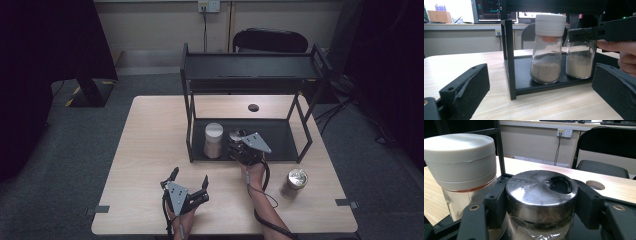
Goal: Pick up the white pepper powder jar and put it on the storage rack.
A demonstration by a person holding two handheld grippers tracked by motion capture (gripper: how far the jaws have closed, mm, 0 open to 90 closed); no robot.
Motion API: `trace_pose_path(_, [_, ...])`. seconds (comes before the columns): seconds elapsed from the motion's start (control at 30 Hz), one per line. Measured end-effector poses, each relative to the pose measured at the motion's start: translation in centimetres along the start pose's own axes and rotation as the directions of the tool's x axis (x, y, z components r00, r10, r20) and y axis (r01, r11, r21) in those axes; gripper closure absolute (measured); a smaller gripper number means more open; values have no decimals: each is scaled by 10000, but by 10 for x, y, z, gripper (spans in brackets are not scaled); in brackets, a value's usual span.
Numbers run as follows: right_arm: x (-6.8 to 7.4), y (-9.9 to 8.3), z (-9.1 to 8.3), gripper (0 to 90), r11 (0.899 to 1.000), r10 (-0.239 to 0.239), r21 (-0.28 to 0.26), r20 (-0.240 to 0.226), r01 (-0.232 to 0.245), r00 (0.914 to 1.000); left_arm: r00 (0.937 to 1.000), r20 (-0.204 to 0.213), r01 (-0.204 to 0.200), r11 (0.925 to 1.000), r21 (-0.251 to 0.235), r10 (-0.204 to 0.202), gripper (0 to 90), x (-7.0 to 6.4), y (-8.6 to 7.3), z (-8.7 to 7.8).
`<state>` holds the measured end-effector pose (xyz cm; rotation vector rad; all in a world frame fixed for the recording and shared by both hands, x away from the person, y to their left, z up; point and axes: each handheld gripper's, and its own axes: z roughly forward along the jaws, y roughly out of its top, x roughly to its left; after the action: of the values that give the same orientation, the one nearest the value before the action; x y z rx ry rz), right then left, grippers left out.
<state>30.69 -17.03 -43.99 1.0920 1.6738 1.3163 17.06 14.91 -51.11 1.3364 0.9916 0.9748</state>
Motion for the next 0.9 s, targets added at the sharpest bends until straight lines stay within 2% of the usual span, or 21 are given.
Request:
trace_pose_path(0.43, [-3, 1, 3, 348, 9998, 117, 180, 79, -119, 9999, 10000, 10, -8, 10000, 19, 8, 9, 0, 0, 0])
trace_pose_path(0.9, [-3, -2, 2, 346, 9996, 236, 143, 85, -237, 9997, 10000, 16, -11, 10000, 16, 11, 9, 0, 0, 0])
